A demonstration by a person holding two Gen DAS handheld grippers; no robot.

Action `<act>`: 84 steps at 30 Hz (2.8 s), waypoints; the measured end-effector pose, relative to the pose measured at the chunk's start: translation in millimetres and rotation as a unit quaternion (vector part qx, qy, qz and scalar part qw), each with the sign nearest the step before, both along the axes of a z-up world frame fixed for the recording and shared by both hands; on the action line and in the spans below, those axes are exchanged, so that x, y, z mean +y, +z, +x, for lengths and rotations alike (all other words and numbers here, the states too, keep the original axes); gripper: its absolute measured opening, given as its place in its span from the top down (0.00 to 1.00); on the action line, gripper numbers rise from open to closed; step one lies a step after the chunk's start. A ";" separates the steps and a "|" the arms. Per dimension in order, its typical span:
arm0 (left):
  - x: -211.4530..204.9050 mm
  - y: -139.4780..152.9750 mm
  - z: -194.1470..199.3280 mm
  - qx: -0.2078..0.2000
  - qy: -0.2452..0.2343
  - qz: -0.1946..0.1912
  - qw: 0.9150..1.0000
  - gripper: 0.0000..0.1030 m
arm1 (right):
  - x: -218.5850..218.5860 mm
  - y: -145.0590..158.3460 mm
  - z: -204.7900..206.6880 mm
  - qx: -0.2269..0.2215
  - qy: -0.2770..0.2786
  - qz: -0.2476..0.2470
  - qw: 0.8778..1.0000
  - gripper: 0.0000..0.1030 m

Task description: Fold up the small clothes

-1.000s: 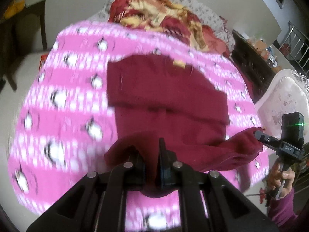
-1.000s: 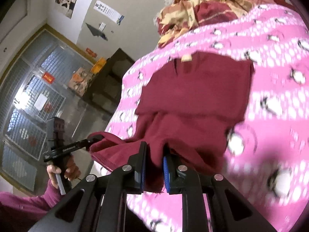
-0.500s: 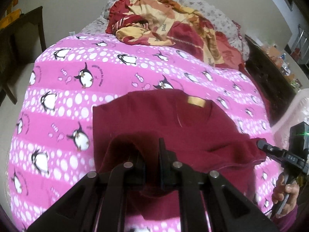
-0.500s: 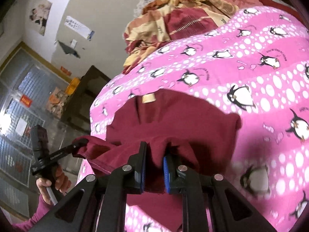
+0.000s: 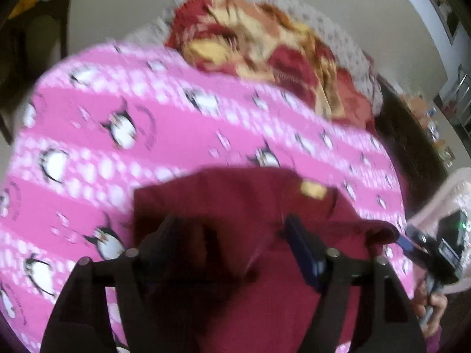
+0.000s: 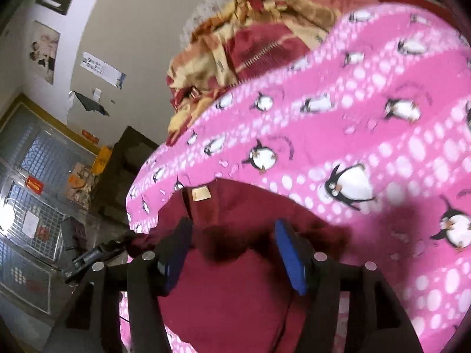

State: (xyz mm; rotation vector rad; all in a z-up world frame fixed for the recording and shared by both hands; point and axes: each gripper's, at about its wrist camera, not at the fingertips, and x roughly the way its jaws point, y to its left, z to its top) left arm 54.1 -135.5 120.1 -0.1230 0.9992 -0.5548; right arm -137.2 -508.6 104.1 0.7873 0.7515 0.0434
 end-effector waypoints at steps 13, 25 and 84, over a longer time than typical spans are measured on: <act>-16.6 -65.7 30.8 0.070 0.025 0.118 0.990 0.29 | 31.5 -37.2 63.8 0.076 0.015 -0.124 0.989 0.42; 43.5 -41.5 -5.4 0.050 -0.024 0.070 0.996 0.29 | 48.7 -14.1 11.8 0.065 0.065 -0.066 0.994 0.41; 94.4 -65.3 -84.0 0.048 0.015 0.117 0.992 0.47 | 211.4 -16.8 77.6 0.081 0.184 -0.215 0.956 0.46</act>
